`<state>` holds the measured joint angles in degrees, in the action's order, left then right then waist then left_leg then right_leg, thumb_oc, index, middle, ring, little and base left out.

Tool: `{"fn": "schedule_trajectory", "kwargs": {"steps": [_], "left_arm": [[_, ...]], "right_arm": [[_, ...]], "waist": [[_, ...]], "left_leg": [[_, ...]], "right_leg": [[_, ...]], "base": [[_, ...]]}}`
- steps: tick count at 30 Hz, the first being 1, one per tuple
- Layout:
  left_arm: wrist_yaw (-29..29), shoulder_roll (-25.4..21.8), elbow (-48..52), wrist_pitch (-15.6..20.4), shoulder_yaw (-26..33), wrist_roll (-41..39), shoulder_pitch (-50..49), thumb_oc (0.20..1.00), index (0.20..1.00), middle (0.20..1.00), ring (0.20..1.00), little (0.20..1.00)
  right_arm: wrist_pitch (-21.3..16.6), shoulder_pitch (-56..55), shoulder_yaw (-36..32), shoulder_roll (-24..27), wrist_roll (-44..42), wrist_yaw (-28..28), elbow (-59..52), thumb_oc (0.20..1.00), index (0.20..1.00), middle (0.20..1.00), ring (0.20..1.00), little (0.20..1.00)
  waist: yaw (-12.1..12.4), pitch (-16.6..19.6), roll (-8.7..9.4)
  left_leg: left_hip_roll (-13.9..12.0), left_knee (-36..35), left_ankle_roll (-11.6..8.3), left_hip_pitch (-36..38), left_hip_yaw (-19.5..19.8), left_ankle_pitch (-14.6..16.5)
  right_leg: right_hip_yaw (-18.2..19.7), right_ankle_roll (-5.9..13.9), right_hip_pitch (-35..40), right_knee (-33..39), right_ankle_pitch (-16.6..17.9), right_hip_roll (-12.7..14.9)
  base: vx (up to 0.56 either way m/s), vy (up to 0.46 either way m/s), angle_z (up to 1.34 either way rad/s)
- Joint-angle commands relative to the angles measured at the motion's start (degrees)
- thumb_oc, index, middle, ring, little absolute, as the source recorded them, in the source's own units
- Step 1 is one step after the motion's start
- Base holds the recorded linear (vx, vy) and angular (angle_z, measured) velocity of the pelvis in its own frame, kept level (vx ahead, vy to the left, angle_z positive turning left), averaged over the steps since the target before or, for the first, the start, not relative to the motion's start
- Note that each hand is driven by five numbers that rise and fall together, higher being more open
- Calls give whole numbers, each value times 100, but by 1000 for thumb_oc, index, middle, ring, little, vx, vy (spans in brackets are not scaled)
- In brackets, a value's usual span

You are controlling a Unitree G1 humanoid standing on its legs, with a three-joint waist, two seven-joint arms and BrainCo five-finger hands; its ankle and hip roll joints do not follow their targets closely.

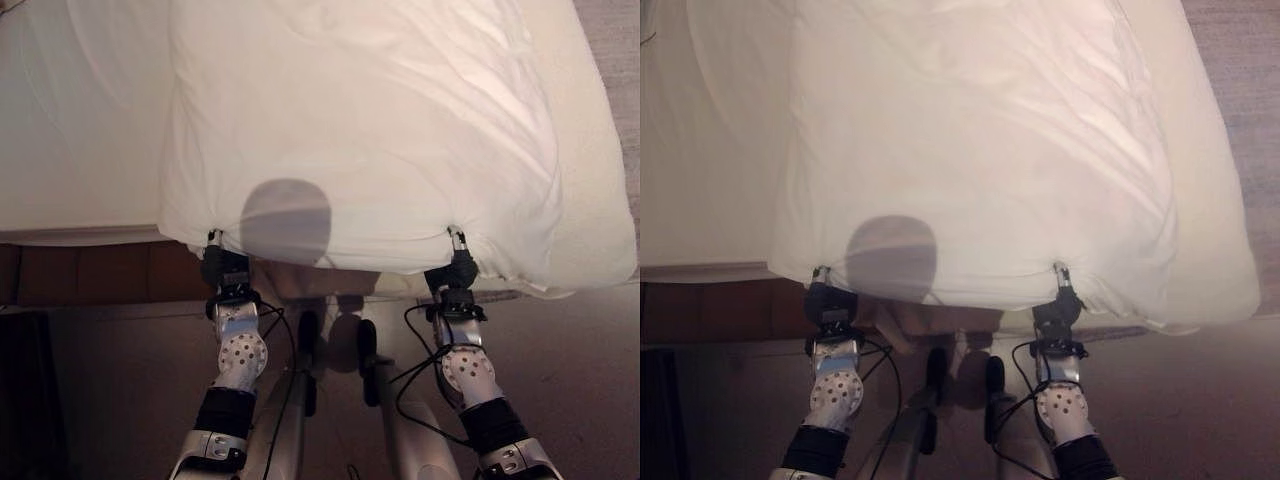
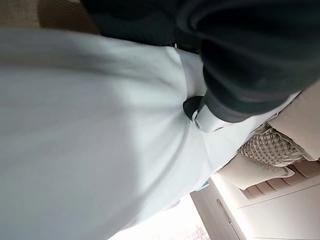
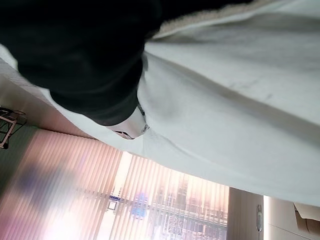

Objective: Make the bed

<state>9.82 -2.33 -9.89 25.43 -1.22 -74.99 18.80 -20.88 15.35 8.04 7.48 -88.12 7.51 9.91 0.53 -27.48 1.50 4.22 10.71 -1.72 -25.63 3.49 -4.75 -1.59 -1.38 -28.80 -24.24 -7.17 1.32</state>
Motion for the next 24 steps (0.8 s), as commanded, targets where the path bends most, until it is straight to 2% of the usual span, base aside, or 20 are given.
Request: {"fn": "schedule_trajectory", "kwargs": {"steps": [1,2,3,4,6,7,8,9,10,11,12,13,15,16,17,19,20,21,22,24], "left_arm": [[-181,-214,391,388,440,305,-82,200,200,200,200,200],[-176,-224,469,357,468,353,-122,200,200,200,200,200],[-170,-249,558,361,489,407,-126,200,200,200,200,200],[-152,-286,640,409,508,441,-108,200,200,200,200,200],[-44,-357,718,507,583,513,-76,200,200,200,200,200],[-38,-359,721,507,583,518,-73,200,200,200,200,200],[-3,-415,745,564,644,532,-66,200,200,200,200,200],[1,-416,747,564,644,534,-60,200,200,200,200,200],[12,-417,678,595,624,494,-43,200,200,200,200,200],[-31,-417,618,632,585,465,-17,200,200,200,200,200],[-68,-445,561,699,506,372,88,200,200,200,200,200],[-85,-453,544,705,504,355,100,200,200,200,200,200],[-92,-490,486,662,391,334,178,200,200,200,200,200],[-136,-458,415,618,335,332,165,200,200,200,200,200],[-236,-438,363,579,192,125,188,200,200,200,200,200],[-269,-564,466,475,152,288,-10,200,200,200,200,200],[-279,-619,493,420,172,375,-105,200,200,200,200,200],[-253,-648,465,396,187,477,-136,200,200,200,200,200],[-248,-649,467,413,147,520,-150,200,200,200,200,200],[-200,-593,495,439,126,485,-136,200,200,200,200,200]], "right_arm": [[-303,-240,-494,378,243,171,-453,200,200,200,200,200],[-308,-244,-486,417,279,147,-439,200,200,200,200,200],[-297,-206,-469,422,268,165,-425,200,200,200,200,200],[-293,-163,-457,436,280,176,-399,200,200,200,200,200],[-318,-128,-465,392,230,185,-373,200,200,200,200,200],[-318,-122,-466,390,229,186,-371,200,200,200,200,200],[-349,-59,-488,355,172,175,-323,200,200,200,200,200],[-349,-49,-491,356,167,181,-315,200,200,200,200,200],[-427,-49,-444,339,214,118,-301,200,200,200,200,200],[-422,-44,-395,335,267,108,-277,200,200,200,200,200],[-408,-52,-375,352,312,106,-291,200,200,200,200,200],[-407,-48,-380,348,316,102,-294,200,200,200,200,200],[-436,-105,-427,279,322,127,-328,200,200,200,200,200],[-427,-163,-455,259,419,73,-334,200,200,200,200,200],[-412,-267,-410,196,541,69,-482,200,200,200,200,200],[-371,-221,-359,133,676,55,-468,200,200,200,200,200],[-354,-193,-317,95,745,58,-478,200,200,200,200,200],[-346,-159,-284,75,794,75,-502,200,200,200,200,200],[-322,-192,-225,85,844,78,-554,200,200,200,200,200],[-354,-177,-186,112,835,76,-519,200,200,200,200,200]], "waist": [[32,403,-148],[26,428,-34],[78,443,34],[135,458,102],[142,491,154],[138,496,154],[176,507,123],[197,512,121],[187,552,4],[245,529,-1],[266,481,20],[248,489,22],[230,447,73],[204,442,89],[127,482,78],[177,497,52],[202,525,66],[215,554,81],[168,542,82],[100,558,94]], "left_leg": [[497,831,-232,-320,24,346],[137,928,-65,-260,39,579],[-55,921,-42,-291,270,598],[-274,711,-61,-254,628,479],[-849,-35,-168,-80,1035,-42],[-856,-88,-177,-77,1041,-92],[-1414,-792,-324,50,1112,-500],[-1458,-946,-344,105,1092,-600],[-1679,-1432,-495,292,700,-661],[-1669,-1479,-533,358,675,-607],[-1513,-1194,-506,197,648,-472],[-1477,-1083,-489,121,673,-422],[-1182,-616,-462,-55,473,-137],[-849,-7,-438,-232,381,84],[-463,324,-261,-395,327,377],[-239,473,-51,-403,79,623],[-190,470,15,-414,-25,637],[-160,469,67,-412,-71,650],[-99,449,115,-387,-102,665],[43,215,195,-326,-166,571]], "right_leg": [[-130,463,318,973,451,-137],[-120,452,289,786,318,-35],[-80,453,240,733,257,19],[14,469,171,681,224,65],[103,483,83,540,136,108],[98,478,67,548,161,105],[171,567,-5,384,50,191],[182,553,-33,376,71,164],[136,705,-69,312,82,308],[159,796,-91,360,204,377],[178,901,-64,551,382,529],[165,920,-56,593,405,555],[91,1083,179,928,617,924],[67,1125,354,1154,823,1176],[108,1197,541,1620,1266,1537],[-144,1202,652,2232,1969,1870],[-336,1185,634,2403,2013,1888],[-420,1141,673,2446,1866,1789],[-318,1059,721,2289,1590,1554],[-229,941,571,2096,1253,1064]], "base": [[-5,-103,40],[23,-52,42],[34,-37,30],[40,33,27],[43,78,-21],[44,285,-28],[18,219,3],[36,518,20],[-15,433,17],[-41,585,10],[-53,305,-9],[-42,304,-25],[46,451,-19],[155,823,-1],[166,864,56],[156,781,84],[101,582,24],[71,481,-24],[41,412,-43],[6,370,-25]]}}
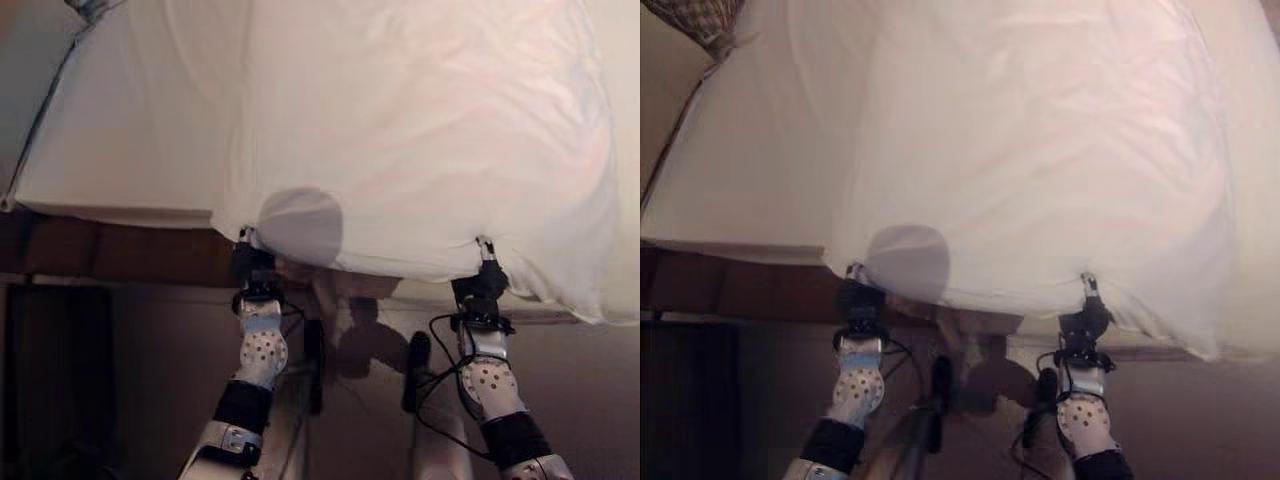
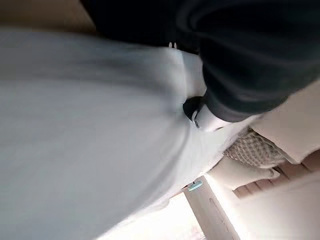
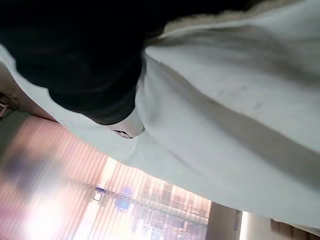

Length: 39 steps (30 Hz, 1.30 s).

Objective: Make the bed

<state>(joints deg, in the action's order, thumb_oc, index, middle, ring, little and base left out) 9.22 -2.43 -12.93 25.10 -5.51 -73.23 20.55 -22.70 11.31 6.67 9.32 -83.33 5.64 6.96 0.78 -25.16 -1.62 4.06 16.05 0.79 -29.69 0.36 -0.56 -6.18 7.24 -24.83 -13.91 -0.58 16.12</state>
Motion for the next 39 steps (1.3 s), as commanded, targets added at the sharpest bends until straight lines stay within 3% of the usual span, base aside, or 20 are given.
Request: {"fn": "schedule_trajectory", "kwargs": {"steps": [1,6,7,8,13,16,18,19,23,24,26,30,32,33,34,35,36,37,38,39], "left_arm": [[-87,-529,830,474,555,324,-352,200,200,200,200,200],[70,-465,875,402,545,581,-490,200,200,200,200,200],[75,-463,876,402,546,586,-488,200,200,200,200,200],[93,-403,830,365,480,630,-452,200,200,200,200,200],[89,-204,764,415,474,498,-460,200,200,200,200,200],[-35,-67,630,387,402,354,-476,200,200,200,200,200],[-42,-40,608,392,400,344,-487,200,200,200,200,200],[-19,-7,575,398,419,282,-529,200,200,200,200,200],[-3,-75,618,405,539,293,-637,200,200,200,200,200],[62,-150,677,469,662,380,-692,200,200,200,200,200],[112,-189,683,529,727,432,-716,200,200,200,200,200],[143,-195,632,615,786,348,-741,200,200,200,200,200],[93,-220,603,637,755,325,-734,200,200,200,200,200],[140,-254,563,683,641,253,-642,200,200,200,200,200],[140,-256,562,685,636,252,-642,200,200,200,200,200],[199,-332,478,631,495,453,-555,200,200,200,200,200],[203,-332,480,631,493,457,-556,200,200,200,200,200],[159,-335,320,632,472,279,-602,200,200,200,200,200],[149,-340,314,633,474,270,-601,200,200,200,200,200],[229,-428,290,564,494,521,-675,200,200,200,200,200]], "right_arm": [[-194,255,-15,-80,361,256,-178,200,200,200,200,200],[-212,224,111,-78,336,347,-143,200,200,200,200,200],[-213,224,113,-77,338,346,-144,200,200,200,200,200],[-218,155,128,14,311,359,-135,200,200,200,200,200],[-208,161,101,140,273,319,-79,200,200,200,200,200],[-238,46,-89,347,339,250,-93,200,200,200,200,200],[-250,22,-107,367,372,216,-99,200,200,200,200,200],[-284,40,-104,396,477,141,-40,200,200,200,200,200],[-342,91,-169,391,550,105,8,200,200,200,200,200],[-386,88,-213,396,607,49,29,200,200,200,200,200],[-434,106,-275,397,590,1,49,200,200,200,200,200],[-515,41,-458,466,618,-120,-25,200,200,200,200,200],[-482,38,-450,464,662,-162,0,200,200,200,200,200],[-535,-86,-523,433,707,-175,-75,200,200,200,200,200],[-534,-93,-526,428,714,-183,-84,200,200,200,200,200],[-531,-148,-593,408,889,-332,-68,200,200,200,200,200],[-529,-153,-593,403,901,-345,-78,200,200,200,200,200],[-523,-129,-563,351,1057,-425,40,200,200,200,200,200],[-524,-127,-561,347,1064,-433,39,200,200,200,200,200],[-514,-25,-549,289,1113,-437,198,200,200,200,200,200]], "waist": [[112,295,421],[58,256,636],[62,247,636],[0,190,575],[30,195,319],[-8,146,130],[-13,148,93],[-30,222,119],[67,325,302],[126,400,343],[179,391,326],[233,417,183],[260,390,175],[238,346,201],[231,346,210],[178,329,185],[173,332,191],[155,342,124],[157,343,127],[259,356,104]], "left_leg": [[98,-483,-69,203,33,144],[356,-854,-67,537,-126,54],[354,-857,-67,549,-129,58],[436,-786,-44,618,-133,117],[403,-469,-119,455,-318,123],[308,363,-594,194,-598,-107],[311,464,-645,162,-610,-127],[187,408,-431,265,-582,147],[-193,-36,-323,205,97,70],[-665,-843,-383,366,626,-337],[-1070,-1379,-517,446,903,-689],[-1546,-2094,-763,665,667,-980],[-1503,-1972,-774,707,643,-945],[-1127,-1539,-709,497,598,-725],[-1100,-1488,-694,473,602,-701],[-552,-845,-590,238,530,-406],[-533,-792,-578,210,529,-381],[-291,-702,-399,203,333,-204],[-291,-703,-395,205,328,-202],[-337,-717,-354,258,177,-157]], "right_leg": [[27,26,176,947,398,-655],[-213,-125,0,870,301,-1590],[-209,-125,7,864,296,-1592],[81,-236,37,746,157,-1756],[0,-302,42,731,178,-1619],[-133,-365,241,710,51,-1490],[-147,-386,260,670,25,-1480],[-160,-393,225,542,-10,-1435],[44,-342,214,668,14,-1297],[165,-302,167,724,4,-1241],[281,-265,53,589,-32,-1197],[348,-28,-117,194,-134,-918],[376,52,-152,157,-43,-826],[464,260,-36,462,299,-455],[460,276,-14,500,318,-433],[513,319,160,879,666,-12],[509,331,173,906,679,4],[274,331,225,1338,1122,262],[271,335,246,1382,1150,262],[-246,320,272,1527,1148,278]], "base": [[4,288,-5],[33,100,-29],[64,5,-66],[23,-12,-35],[6,-13,6],[9,-143,16],[2,-45,47],[12,-21,35],[20,35,-10],[21,190,-11],[14,244,-9],[12,485,-7],[-22,441,-19],[-24,403,-29],[7,825,-30],[30,444,-16],[95,869,8],[67,447,36],[92,618,52],[-4,463,20]]}}
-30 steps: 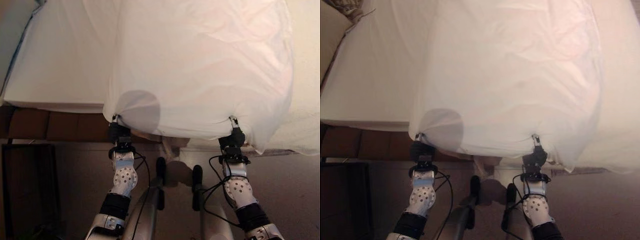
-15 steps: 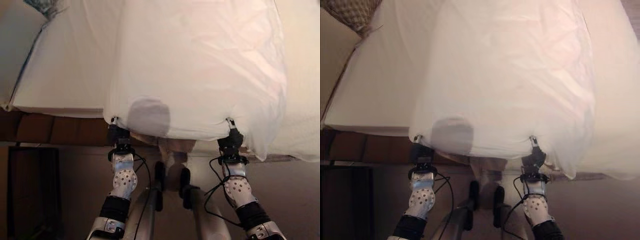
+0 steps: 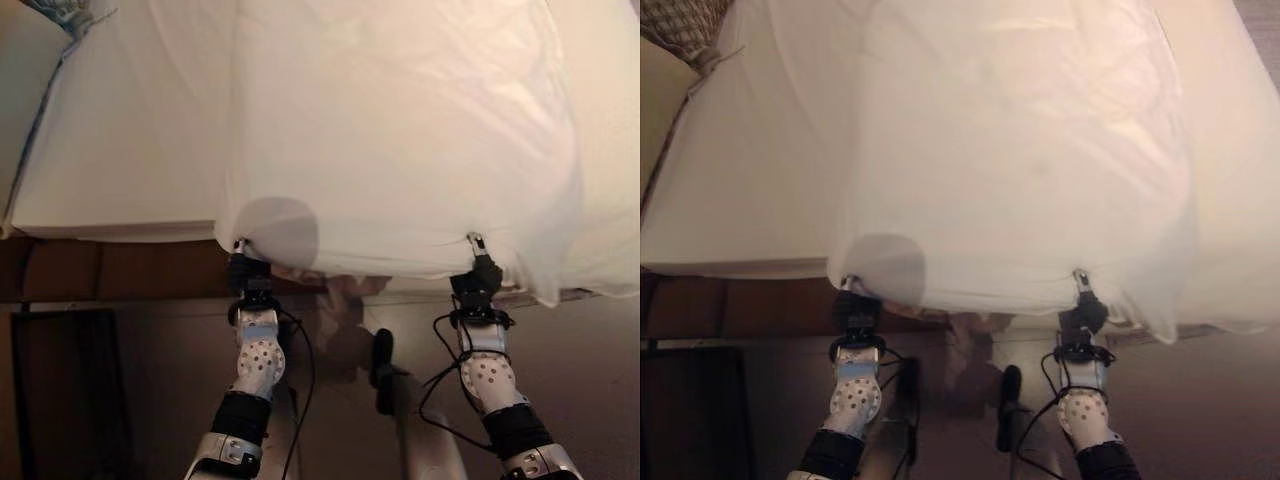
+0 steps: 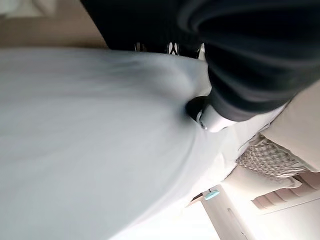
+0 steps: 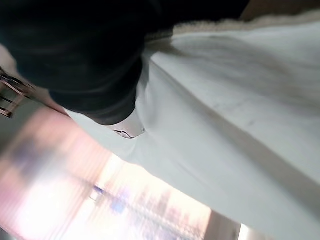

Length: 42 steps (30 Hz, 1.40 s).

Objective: Make the bed

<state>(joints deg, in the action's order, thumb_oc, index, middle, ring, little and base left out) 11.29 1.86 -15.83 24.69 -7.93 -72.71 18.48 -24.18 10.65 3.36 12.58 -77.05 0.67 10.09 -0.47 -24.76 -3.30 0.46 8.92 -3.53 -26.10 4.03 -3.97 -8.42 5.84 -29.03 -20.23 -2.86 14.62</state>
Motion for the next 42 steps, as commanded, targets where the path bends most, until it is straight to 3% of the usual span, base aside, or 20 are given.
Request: {"fn": "schedule_trajectory", "kwargs": {"steps": [1,2,4,6,8,13,17,23,28,29,32,33,34,42], "left_arm": [[45,-921,593,568,779,606,-509,200,200,200,200,200],[86,-929,605,584,808,643,-495,200,200,200,200,200],[193,-868,577,591,823,715,-545,200,200,200,200,200],[286,-793,557,580,804,743,-596,200,200,200,200,200],[428,-757,466,516,749,839,-620,200,200,200,200,200],[550,-689,303,563,828,779,-719,200,200,200,200,200],[707,-531,-466,508,881,678,-765,200,200,200,200,200],[837,-321,-1893,145,616,798,-730,200,200,200,200,200],[1132,-103,-3065,-230,506,761,-537,200,200,200,200,200],[1156,-41,-3709,-491,570,694,-336,200,200,200,200,200],[1018,-3,-4175,-796,538,694,-184,200,200,200,200,200],[958,14,-4258,-846,506,643,-163,765,765,765,765,765],[894,25,-4227,-881,428,669,-174,1000,1000,1000,1000,1000],[698,-19,-4584,-997,309,1041,-253,1000,1000,1000,1000,1000]], "right_arm": [[-321,45,-127,-4,667,41,-63,200,200,200,200,200],[-329,44,-97,4,655,22,11,200,200,200,200,200],[-346,67,-36,27,708,-23,171,200,200,200,200,200],[-348,34,25,73,1012,-177,352,200,200,200,200,200],[-313,-12,124,73,1158,-296,426,200,200,200,200,200],[-194,20,281,184,1728,-471,718,200,200,200,200,200],[45,-21,429,338,2752,-868,1650,200,200,200,200,200],[193,88,374,156,3038,-1482,3353,200,200,200,200,200],[585,250,440,55,3197,-1677,4439,200,200,200,200,200],[855,376,546,4,3326,-1687,4971,200,200,200,200,200],[1098,459,608,-95,3285,-1664,5461,200,200,200,200,200],[1126,466,599,-157,3109,-1614,5513,539,539,539,539,539],[1200,459,627,-184,3112,-1540,5592,1000,1000,1000,1000,1000],[1278,454,829,-331,2998,-1131,5703,1000,1000,1000,1000,1000]], "waist": [[339,300,292],[289,294,317],[308,272,334],[307,255,346],[292,227,329],[353,206,343],[273,245,386],[218,230,435],[169,229,418],[152,225,411],[124,242,405],[116,248,406],[110,249,405],[141,353,407]], "left_leg": [[149,-176,146,-17,-287,137],[238,-275,163,28,-335,105],[359,-413,147,76,-384,10],[388,-533,131,137,-372,-46],[376,-509,185,145,-384,-4],[295,-442,184,56,-538,-9],[183,-672,137,85,-508,-193],[81,-1049,59,200,-395,-405],[31,-1134,33,255,-402,-437],[5,-1155,25,295,-420,-438],[-16,-1158,15,346,-443,-423],[-20,-1152,14,362,-438,-413],[-20,-1136,16,383,-438,-396],[0,-1026,60,528,-449,-250]], "right_leg": [[-22,305,688,1757,914,-77],[125,238,652,1629,684,-398],[142,70,604,1483,439,-792],[267,-8,636,1514,399,-955],[437,10,641,1568,438,-901],[319,97,561,1649,618,-837],[267,58,566,1794,699,-916],[102,59,681,2034,771,-974],[93,53,688,2010,749,-990],[96,48,699,1988,734,-993],[88,42,725,1949,709,-993],[91,43,733,1931,698,-993],[91,40,751,1906,680,-990],[126,39,899,1838,616,-961]], "base": [[-23,570,-24],[-61,476,-52],[-33,226,-27],[-19,108,-13],[-39,38,0],[-34,-37,-8],[7,-121,-5],[19,-92,14],[29,-28,10],[0,0,0],[48,-18,0],[44,-20,3],[47,-16,5],[35,-5,4]]}}
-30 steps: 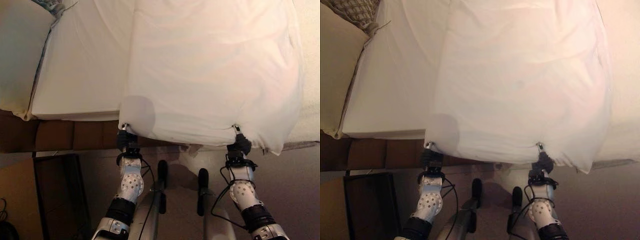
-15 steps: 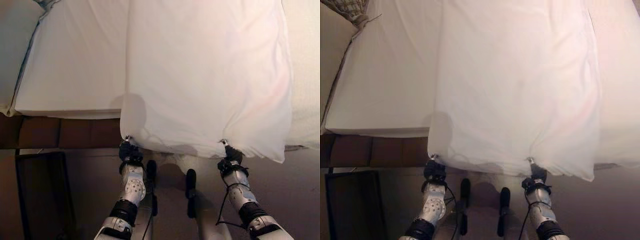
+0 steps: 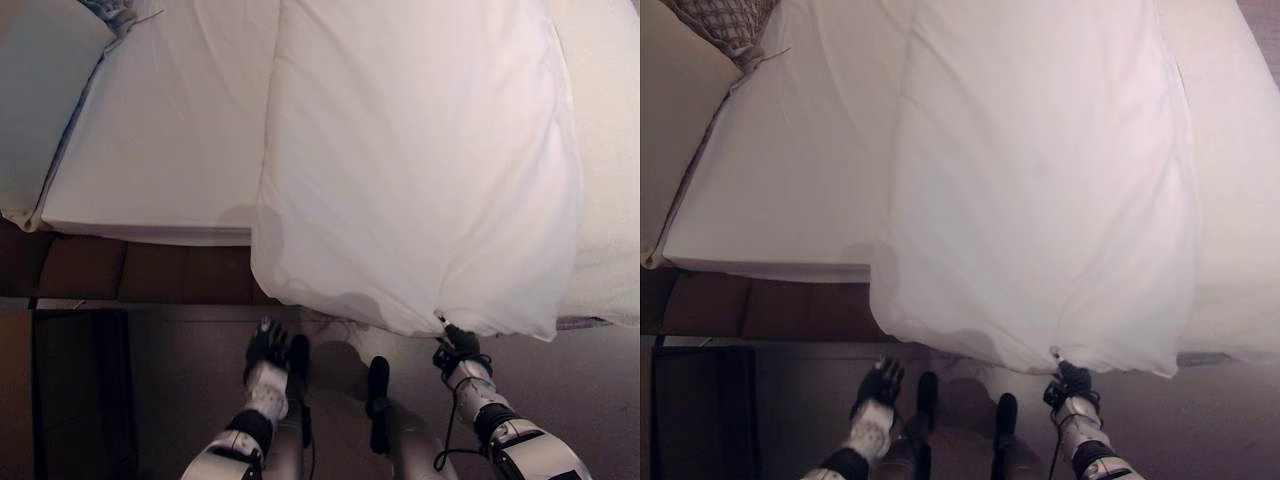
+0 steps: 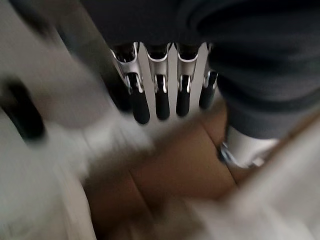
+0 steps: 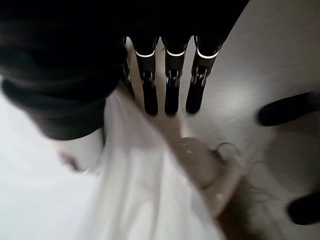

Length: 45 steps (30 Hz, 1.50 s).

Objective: Make the bed

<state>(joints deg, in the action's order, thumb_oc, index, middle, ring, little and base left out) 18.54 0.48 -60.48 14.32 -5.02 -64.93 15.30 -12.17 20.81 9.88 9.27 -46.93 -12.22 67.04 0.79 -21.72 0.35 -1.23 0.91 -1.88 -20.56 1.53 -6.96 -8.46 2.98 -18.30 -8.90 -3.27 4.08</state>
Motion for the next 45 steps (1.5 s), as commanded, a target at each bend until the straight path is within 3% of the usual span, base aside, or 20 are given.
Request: {"fn": "schedule_trajectory", "kwargs": {"steps": [1,5,6,7,8,10,11,13,14,15,16,19,21,22,24,28,31,39,45], "left_arm": [[6,123,-71,28,-56,340,12,1000,1000,1000,1000,1000],[-15,-8,561,-195,-693,897,-285,1000,1000,1000,1000,1000],[-92,-221,1386,-356,-1181,1059,-590,1000,1000,1000,1000,1000],[-92,-221,1386,-356,-1181,1059,-591,1000,1000,1000,1000,1000],[12,-494,2115,-501,-1515,1237,-782,1000,1000,1000,1000,1000],[-30,-702,2473,-629,-1699,1499,-879,1000,1000,1000,1000,1000],[-94,-1076,3066,-794,-1809,2125,-1011,1000,1000,1000,1000,1000],[-261,-1233,3272,-860,-1868,2429,-1086,1000,1000,1000,1000,1000],[-983,-1605,3471,-942,-2008,3098,-1161,1000,1000,1000,1000,1000],[-984,-1605,3470,-942,-2008,3099,-1162,1000,1000,1000,1000,1000],[-1772,-1891,3397,-799,-2223,3594,-1052,1000,1000,1000,1000,1000],[-2353,-2137,3484,-570,-2454,3750,-813,1000,1000,1000,1000,1000],[-3244,-2498,3547,-375,-3042,3958,-224,1000,1000,1000,1000,1000],[-3244,-2498,3547,-375,-3042,3958,-224,1000,1000,1000,1000,1000],[-3998,-2757,3630,-489,-3666,3563,568,1000,1000,1000,1000,1000],[-4669,-3043,3588,-711,-4258,2889,1755,1000,1000,1000,1000,1000],[-4547,-2852,3125,-524,-4253,2843,2534,1000,1000,1000,1000,1000],[-3244,-2363,1289,-78,-3233,3552,3869,1000,1000,1000,1000,1000],[-2246,-2307,283,205,-2936,4229,4604,1000,1000,1000,1000,1000]], "right_arm": [[76,-591,194,0,5,196,-21,1000,1000,1000,1000,1000],[113,-706,490,125,338,390,-583,1000,1000,1000,1000,1000],[151,-872,681,221,468,490,-1170,1000,1000,1000,1000,1000],[152,-873,681,221,468,490,-1170,1000,1000,1000,1000,1000],[205,-990,870,381,641,511,-1695,1000,1000,1000,1000,1000],[220,-1060,959,466,748,549,-1999,1000,1000,1000,1000,1000],[219,-1212,1080,686,1021,698,-2514,1000,1000,1000,1000,1000],[179,-1281,1137,820,1193,781,-2837,1000,1000,1000,1000,1000],[41,-1386,1168,1083,1380,1046,-3333,1000,1000,1000,1000,1000],[41,-1388,1168,1083,1380,1046,-3334,1000,1000,1000,1000,1000],[-93,-1381,1198,1277,1452,1321,-3601,1000,1000,1000,1000,1000],[-123,-1316,1292,1473,1438,1688,-3818,1000,1000,1000,1000,1000],[-8,-992,1585,1829,1124,2434,-4008,1000,1000,1000,1000,1000],[-8,-992,1585,1829,1124,2434,-4008,1000,1000,1000,1000,1000],[243,-368,1969,2014,656,2981,-3839,1000,1000,1000,1000,1000],[423,541,2382,2061,180,3222,-3633,1000,1000,1000,1000,1000],[425,1229,2465,1914,-75,3129,-3221,1000,1000,1000,1000,1000],[371,3035,2133,1483,-329,2318,-2058,1000,1000,1000,1000,1000],[397,4284,2135,1218,-406,2061,-834,1000,1000,1000,1000,1000]], "waist": [[17,68,31],[-1,119,-14],[-21,135,-37],[-21,135,-37],[-40,130,-55],[-45,135,-61],[-45,123,-58],[-48,121,-56],[-54,125,-52],[-53,127,-52],[-78,152,-28],[-99,214,5],[-117,236,32],[-117,238,32],[-132,191,31],[-147,-17,35],[-163,-175,38],[-204,-478,113],[-172,-563,195]], "left_leg": [[177,-220,-100,-8,-196,52],[179,-262,-105,13,-177,17],[178,-281,-96,40,-167,4],[178,-281,-96,40,-167,4],[180,-277,-92,35,-155,-10],[181,-280,-92,47,-154,-14],[188,-254,-95,38,-141,-2],[187,-252,-98,40,-139,-1],[185,-247,-107,47,-148,17],[185,-247,-107,46,-148,18],[172,-268,-110,73,-184,39],[171,-267,-110,38,-204,60],[182,-209,-109,-14,-244,106],[182,-208,-109,-17,-244,106],[205,-128,-105,-130,-282,138],[219,89,-119,-408,-334,143],[229,375,-127,-735,-329,179],[205,1388,-120,-1860,-443,384],[171,2211,-152,-2559,-552,625]], "right_leg": [[122,325,-150,714,658,98],[120,346,-114,772,698,107],[103,356,-72,824,710,108],[103,356,-72,824,710,108],[75,364,-55,840,715,120],[62,368,-39,850,714,124],[43,377,-25,853,702,129],[43,378,-21,854,698,127],[61,384,-16,856,692,124],[62,384,-17,856,692,124],[101,400,-1,891,692,122],[134,408,-55,885,686,114],[188,401,-149,778,652,105],[188,400,-152,777,652,105],[227,388,-321,653,645,112],[268,370,-635,421,634,106],[271,358,-979,99,568,107],[342,329,-2186,-921,413,204],[363,311,-2897,-1734,241,305]], "base": [[33,4,0],[8,6,-2],[17,2,-5],[0,0,0],[11,-2,-4],[10,-2,-2],[0,0,0],[9,-7,3],[0,0,0],[37,23,1],[0,0,0],[9,9,-4],[9,21,-11],[-18,22,-13],[-47,18,-12],[-76,7,-2],[-104,-2,-2],[-78,27,4],[-47,31,0]]}}
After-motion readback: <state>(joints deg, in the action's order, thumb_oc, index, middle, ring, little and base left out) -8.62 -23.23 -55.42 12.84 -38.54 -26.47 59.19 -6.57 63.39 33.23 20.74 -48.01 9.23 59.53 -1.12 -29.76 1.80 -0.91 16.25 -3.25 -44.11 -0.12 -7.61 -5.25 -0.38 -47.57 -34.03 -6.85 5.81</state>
